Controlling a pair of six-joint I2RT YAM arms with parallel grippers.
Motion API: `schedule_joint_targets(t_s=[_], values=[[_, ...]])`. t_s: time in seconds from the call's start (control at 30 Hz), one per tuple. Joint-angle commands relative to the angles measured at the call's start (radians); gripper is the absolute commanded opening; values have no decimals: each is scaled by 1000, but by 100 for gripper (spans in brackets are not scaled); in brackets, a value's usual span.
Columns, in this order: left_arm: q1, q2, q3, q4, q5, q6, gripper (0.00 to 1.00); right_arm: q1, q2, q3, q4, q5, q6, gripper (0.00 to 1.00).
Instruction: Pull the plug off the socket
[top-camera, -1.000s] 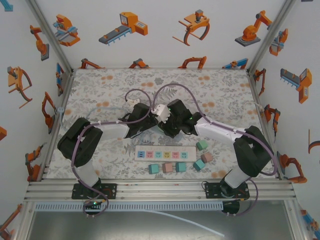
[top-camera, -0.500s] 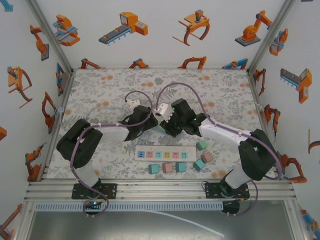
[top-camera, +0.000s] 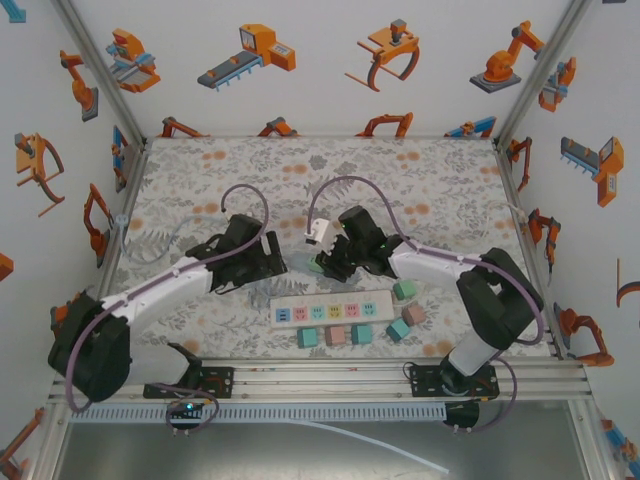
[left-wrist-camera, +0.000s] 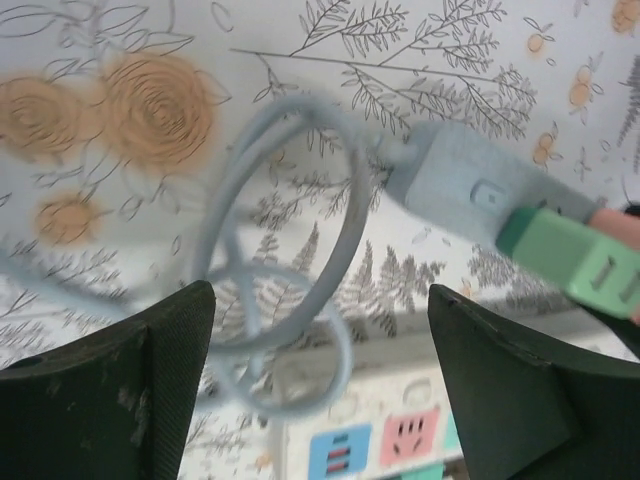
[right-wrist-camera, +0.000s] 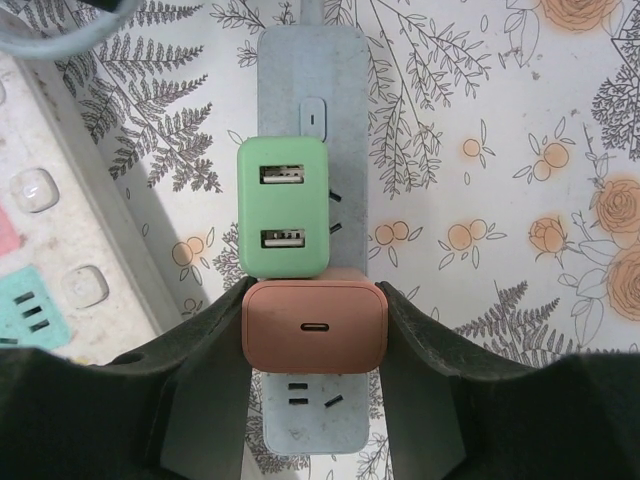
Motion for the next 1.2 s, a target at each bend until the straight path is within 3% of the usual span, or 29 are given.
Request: schedule_joint_targets(t_s=[0.0,0.07,0.17,0.27,0.37,0.9,1.17], values=[[-4,-62,-49,30,154,136,79,-3,32,54,29,-8,-7,6],[3,-66,-63,74,169,156,81,0,42,57,38,-18,-6,6],[18,-11,-22,49,117,83,82,10,56,60,45,-29,-12,6],[43,66,41,-18,34,-36,71,16,64,52,70,-56,-14,6],[49,110,59,5,38,-76,72,22,71,38,104,-91,-17,6],[42,327,150,118,24,-63,72,57,128,85,94,-93,-32,6],[50,291,130,164,2,-112,74,65,114,78,88,-93,-37,6]])
